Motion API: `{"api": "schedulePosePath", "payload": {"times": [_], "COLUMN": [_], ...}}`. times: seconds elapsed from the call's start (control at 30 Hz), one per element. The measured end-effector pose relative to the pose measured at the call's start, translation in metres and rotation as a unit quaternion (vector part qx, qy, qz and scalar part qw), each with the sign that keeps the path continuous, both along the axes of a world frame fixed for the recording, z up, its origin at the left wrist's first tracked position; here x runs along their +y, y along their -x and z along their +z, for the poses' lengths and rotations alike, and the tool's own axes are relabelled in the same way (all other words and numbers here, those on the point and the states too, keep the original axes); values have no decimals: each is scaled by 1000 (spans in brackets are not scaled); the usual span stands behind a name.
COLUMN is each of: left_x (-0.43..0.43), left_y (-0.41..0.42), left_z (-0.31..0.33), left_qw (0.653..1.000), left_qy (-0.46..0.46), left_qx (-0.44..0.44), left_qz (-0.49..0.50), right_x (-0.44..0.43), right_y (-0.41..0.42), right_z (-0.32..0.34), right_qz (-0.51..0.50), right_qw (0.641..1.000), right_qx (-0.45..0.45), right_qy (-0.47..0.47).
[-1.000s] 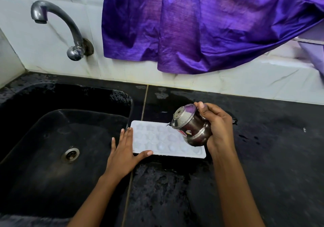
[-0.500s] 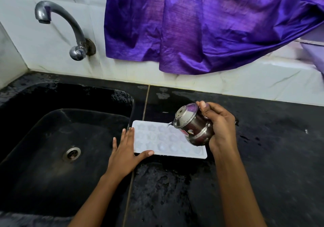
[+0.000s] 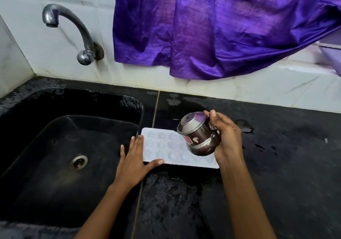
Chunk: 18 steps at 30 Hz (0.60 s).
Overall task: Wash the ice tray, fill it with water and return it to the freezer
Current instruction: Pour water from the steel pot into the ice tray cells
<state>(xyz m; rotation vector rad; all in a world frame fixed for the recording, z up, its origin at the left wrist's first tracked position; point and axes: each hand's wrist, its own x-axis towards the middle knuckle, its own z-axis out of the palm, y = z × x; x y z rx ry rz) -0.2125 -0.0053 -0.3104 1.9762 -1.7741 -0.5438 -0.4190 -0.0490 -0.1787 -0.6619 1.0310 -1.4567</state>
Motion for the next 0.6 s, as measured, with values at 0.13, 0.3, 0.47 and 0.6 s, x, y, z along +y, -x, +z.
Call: {"api": "schedulePosePath", "payload": {"times": [0.13, 0.3, 0.47, 0.6], "left_x": [1, 1, 2, 1], "left_y": [0, -1, -1, -1], "left_z": [0, 0, 0, 0], "left_qw": [1000, 1000, 1000, 1000], "left_qy": [1, -2, 0, 4], "left_qx": [-7, -10, -11, -9], "left_qz": [1, 2, 0, 1], "right_x": [0, 0, 1, 0], "right_y": [-6, -11, -14, -15], "right_z": [-2, -2, 1, 2], "right_qz": [18, 23, 28, 27], "right_qw": [999, 998, 996, 995], "right_qx": [36, 65, 83, 92], "right_qy": [8, 10, 15, 17]}}
